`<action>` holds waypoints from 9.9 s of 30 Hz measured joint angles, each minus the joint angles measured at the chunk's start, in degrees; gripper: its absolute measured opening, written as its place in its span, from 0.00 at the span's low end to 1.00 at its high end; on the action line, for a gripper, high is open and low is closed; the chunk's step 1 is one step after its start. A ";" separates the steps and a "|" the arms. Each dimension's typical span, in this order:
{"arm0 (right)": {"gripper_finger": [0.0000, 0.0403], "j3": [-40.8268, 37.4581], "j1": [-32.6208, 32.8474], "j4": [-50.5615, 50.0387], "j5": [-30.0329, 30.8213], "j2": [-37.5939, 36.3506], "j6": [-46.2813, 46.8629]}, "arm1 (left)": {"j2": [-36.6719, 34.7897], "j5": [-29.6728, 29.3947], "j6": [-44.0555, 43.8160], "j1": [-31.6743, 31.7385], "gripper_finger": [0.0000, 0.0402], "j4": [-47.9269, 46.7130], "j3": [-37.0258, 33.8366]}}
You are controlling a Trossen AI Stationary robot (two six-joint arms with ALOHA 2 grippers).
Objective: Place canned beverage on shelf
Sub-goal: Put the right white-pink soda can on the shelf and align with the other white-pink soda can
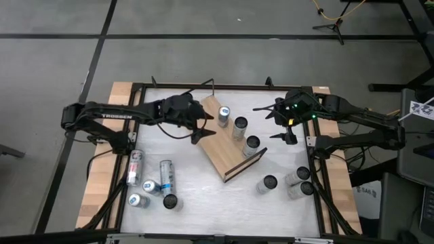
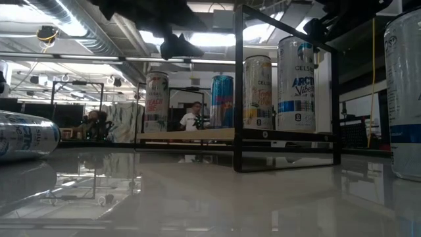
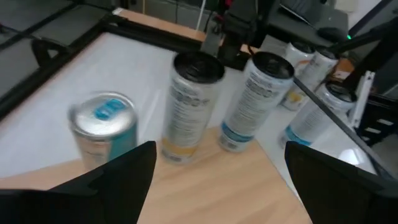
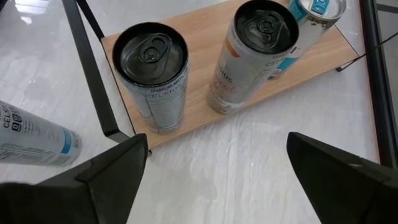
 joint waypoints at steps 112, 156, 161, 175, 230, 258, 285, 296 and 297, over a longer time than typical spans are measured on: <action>0.94 0.00 0.02 -1.34 0.00 0.00 0.02 | 18.22 -1.90 -95.40 -47.93 0.81 -47.79 20.07; 0.94 0.00 0.01 -1.29 0.00 0.01 0.00 | 16.81 -2.80 -82.24 -36.61 0.69 -48.92 19.92; 0.94 0.00 0.00 -1.29 0.00 0.01 -0.01 | 16.21 -1.46 -71.09 -31.57 0.69 -49.85 19.94; 0.94 0.00 0.00 -1.27 0.00 0.02 0.00 | 16.19 8.76 -40.62 -15.90 0.69 -55.09 20.35; 0.94 0.00 0.00 -0.83 0.00 0.02 0.00 | 29.50 1.56 3.80 9.48 0.69 -78.67 47.63; 0.94 -0.02 0.01 -0.86 0.00 0.01 0.00 | 29.50 1.08 3.80 12.36 0.69 -79.47 47.63; 0.94 -0.02 0.00 -0.88 0.00 0.00 0.02 | 29.74 0.66 3.76 13.22 0.69 -76.61 47.61; 0.94 -0.01 0.00 -0.88 0.00 0.00 0.00 | 29.76 1.60 3.58 13.22 0.70 -77.19 47.61; 0.94 0.00 0.00 -0.89 0.00 0.00 0.01 | 29.76 1.58 3.56 13.22 0.70 -77.49 47.61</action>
